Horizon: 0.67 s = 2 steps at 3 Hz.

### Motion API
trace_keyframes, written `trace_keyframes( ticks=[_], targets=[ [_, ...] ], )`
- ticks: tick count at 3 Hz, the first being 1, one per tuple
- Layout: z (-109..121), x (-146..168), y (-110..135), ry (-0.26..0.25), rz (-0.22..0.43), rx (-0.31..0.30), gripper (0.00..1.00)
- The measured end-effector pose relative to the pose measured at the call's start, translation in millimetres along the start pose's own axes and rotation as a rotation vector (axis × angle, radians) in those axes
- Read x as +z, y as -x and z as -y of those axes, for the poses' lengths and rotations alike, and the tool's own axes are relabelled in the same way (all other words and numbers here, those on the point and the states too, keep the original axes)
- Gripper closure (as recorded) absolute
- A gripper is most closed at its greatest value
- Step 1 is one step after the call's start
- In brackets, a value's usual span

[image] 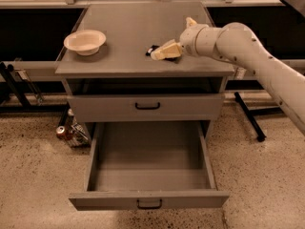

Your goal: Pick rxbar blueberry from middle drawer and place on counter

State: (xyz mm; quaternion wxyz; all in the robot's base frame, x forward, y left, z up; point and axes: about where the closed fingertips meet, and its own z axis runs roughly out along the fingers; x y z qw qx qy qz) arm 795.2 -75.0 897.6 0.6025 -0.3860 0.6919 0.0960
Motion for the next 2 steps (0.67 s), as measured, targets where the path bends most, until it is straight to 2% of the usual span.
trace_keyframes(
  ticks=[2],
  targets=[
    [11.7,-23.9,6.3,-0.073,0.113,-0.008,0.0]
  ],
)
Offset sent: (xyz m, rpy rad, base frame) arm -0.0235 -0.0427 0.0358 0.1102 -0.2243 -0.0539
